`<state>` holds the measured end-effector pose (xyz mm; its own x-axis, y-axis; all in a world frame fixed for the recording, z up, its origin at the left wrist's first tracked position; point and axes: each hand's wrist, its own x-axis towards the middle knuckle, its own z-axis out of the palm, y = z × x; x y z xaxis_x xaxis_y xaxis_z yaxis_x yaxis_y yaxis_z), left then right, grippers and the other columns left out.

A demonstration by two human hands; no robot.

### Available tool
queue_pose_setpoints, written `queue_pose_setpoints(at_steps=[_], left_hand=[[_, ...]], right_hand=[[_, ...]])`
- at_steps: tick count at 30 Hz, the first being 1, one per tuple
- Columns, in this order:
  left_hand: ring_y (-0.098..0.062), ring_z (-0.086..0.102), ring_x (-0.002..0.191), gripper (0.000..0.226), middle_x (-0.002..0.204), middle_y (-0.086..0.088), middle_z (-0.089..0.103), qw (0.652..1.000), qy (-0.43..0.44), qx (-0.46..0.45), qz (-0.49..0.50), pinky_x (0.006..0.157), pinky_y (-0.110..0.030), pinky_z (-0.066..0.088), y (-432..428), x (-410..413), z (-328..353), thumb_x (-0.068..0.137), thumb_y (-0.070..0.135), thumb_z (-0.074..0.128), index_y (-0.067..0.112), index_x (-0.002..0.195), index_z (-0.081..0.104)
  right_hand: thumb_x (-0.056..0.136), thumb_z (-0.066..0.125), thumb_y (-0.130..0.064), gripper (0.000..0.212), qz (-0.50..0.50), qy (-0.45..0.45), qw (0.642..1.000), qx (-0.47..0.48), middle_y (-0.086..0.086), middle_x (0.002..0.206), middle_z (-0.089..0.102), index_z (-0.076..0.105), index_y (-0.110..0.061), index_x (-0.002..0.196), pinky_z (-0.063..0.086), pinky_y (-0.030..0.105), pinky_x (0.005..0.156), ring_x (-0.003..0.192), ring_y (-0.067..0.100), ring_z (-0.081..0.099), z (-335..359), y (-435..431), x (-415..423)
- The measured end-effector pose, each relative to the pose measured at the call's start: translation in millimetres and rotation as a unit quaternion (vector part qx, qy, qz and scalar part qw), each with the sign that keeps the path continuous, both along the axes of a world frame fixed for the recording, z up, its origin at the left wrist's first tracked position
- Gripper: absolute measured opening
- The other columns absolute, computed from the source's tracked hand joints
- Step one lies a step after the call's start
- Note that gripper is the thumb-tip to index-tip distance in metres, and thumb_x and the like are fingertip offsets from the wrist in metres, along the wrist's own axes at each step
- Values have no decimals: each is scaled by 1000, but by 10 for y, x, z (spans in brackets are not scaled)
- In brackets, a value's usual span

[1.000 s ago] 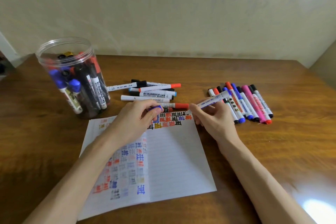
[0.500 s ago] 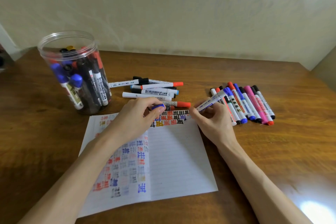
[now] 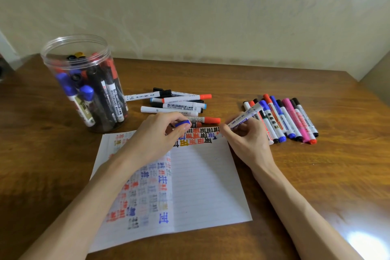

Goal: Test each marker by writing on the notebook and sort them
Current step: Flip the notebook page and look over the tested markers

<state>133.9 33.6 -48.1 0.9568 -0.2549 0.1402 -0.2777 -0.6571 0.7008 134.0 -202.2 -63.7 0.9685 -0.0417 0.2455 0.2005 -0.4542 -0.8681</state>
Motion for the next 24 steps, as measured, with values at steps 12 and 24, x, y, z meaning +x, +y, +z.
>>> queue_pose_setpoints(at_steps=[12,24], left_hand=[[6,66,89,23,96,19,72,1000,1,-5,1,74,-21,56,1,4,-1,101,43,58,32,117,71],[6,65,91,24,98,20,72,1000,0,-5,-1,76,-24,57,10,2,3,101,43,58,31,118,71]], right_hand=[[89,73,-12,12,-6,-9,1000,-5,-3,75,76,69,-17,79,61,40,64,70,17,72,-24,-4,6],[86,75,-13,9,4,-4,1000,-21,-3,73,74,69,-16,80,54,24,57,66,9,69,-27,16,-8]])
